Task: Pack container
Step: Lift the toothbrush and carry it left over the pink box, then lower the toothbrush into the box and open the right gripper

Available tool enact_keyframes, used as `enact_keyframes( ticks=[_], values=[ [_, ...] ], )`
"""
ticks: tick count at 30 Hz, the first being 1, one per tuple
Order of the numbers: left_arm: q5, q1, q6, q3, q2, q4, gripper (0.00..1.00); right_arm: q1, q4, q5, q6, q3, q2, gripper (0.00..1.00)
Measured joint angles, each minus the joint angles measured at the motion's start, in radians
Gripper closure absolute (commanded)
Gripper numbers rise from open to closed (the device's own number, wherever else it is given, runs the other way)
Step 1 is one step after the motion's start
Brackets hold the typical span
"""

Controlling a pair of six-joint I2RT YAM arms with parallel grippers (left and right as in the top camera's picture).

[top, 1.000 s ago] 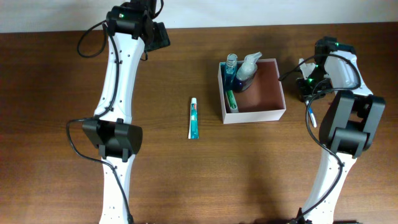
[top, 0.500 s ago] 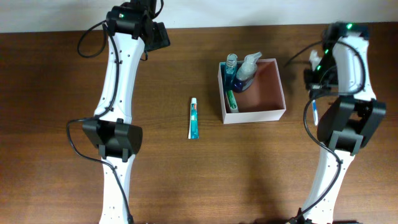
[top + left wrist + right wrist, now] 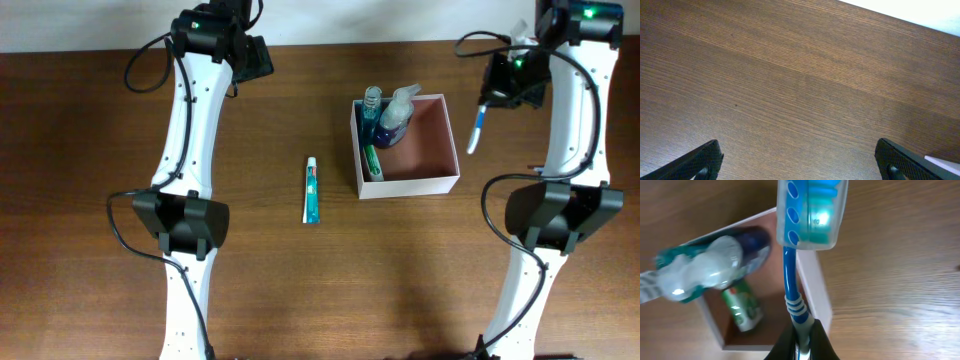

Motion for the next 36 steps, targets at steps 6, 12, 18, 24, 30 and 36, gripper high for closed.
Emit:
enact_keyframes(
  ticks=[6,12,18,24,30,36],
  values=[
    [0.000,0.000,0.000,0.000,0.000,0.000,0.01,0.058,0.000,-0.026,0.066,-0.006,0.000,0.96],
    [0.000,0.000,0.000,0.000,0.000,0.000,0.01,0.114,0.000,-0.034,0.127,-0.016,0.000,0.96],
    [0.000,0.000,0.000,0.000,0.000,0.000,0.01,0.159,0.001,-0.014,0.172,-0.017,0.000,0.92],
    [0.000,0.000,0.000,0.000,0.000,0.000,0.00,0.166,0.007,0.008,0.198,-0.017,0.000,0.79],
    [0.000,0.000,0.000,0.000,0.000,0.000,0.01,0.166,0.014,0.023,0.205,-0.017,0.000,0.62],
    [0.000,0.000,0.000,0.000,0.000,0.000,0.00,0.144,0.022,0.077,0.203,-0.017,0.000,0.60]
  ],
)
